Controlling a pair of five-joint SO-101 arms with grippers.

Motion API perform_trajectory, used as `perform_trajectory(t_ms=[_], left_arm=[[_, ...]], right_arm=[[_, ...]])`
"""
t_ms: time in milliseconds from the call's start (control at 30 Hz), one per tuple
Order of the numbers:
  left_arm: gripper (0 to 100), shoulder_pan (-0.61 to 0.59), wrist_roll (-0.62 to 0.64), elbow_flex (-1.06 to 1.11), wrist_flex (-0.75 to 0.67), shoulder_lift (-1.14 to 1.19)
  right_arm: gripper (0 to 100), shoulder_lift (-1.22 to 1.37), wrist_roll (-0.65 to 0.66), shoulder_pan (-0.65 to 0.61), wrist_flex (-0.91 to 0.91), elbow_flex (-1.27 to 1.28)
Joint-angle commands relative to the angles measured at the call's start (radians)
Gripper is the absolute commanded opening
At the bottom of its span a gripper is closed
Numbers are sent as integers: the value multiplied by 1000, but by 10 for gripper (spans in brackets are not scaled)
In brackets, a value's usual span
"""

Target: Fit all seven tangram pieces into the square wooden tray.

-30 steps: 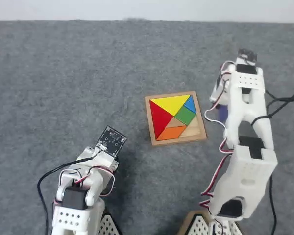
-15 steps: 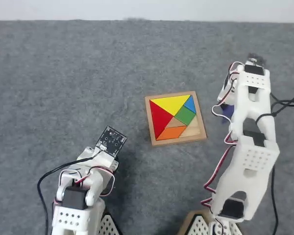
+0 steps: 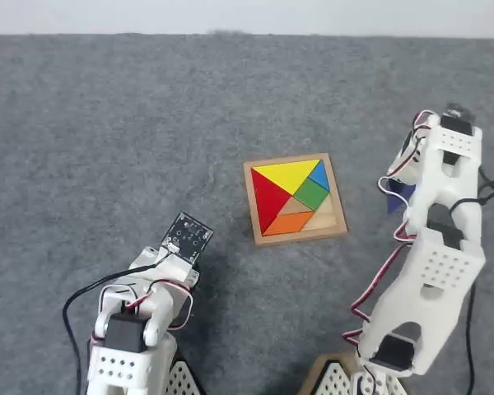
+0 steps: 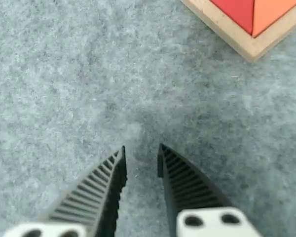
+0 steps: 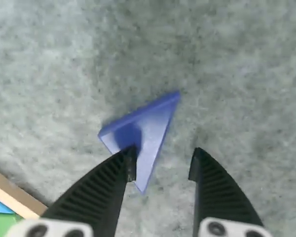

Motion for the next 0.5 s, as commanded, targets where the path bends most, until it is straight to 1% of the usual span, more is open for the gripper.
perform_trajectory(t_ms=[0, 67, 133, 200, 300, 467], left_arm=[[98, -8, -11, -13, 5, -12], [98, -8, -11, -13, 5, -12], [98, -8, -11, -13, 5, -12], [98, -8, -11, -13, 5, -12], [98, -8, -11, -13, 5, -12], [98, -8, -11, -13, 5, -12]], right_arm=[[195, -68, 23, 25, 13, 9], [194, -150, 28, 4, 13, 8], [194, -216, 64, -44, 12, 8], [194, -234, 64, -97, 8, 6], [194, -213, 60, -139, -10, 0], [194, -91, 64, -139, -35, -44]])
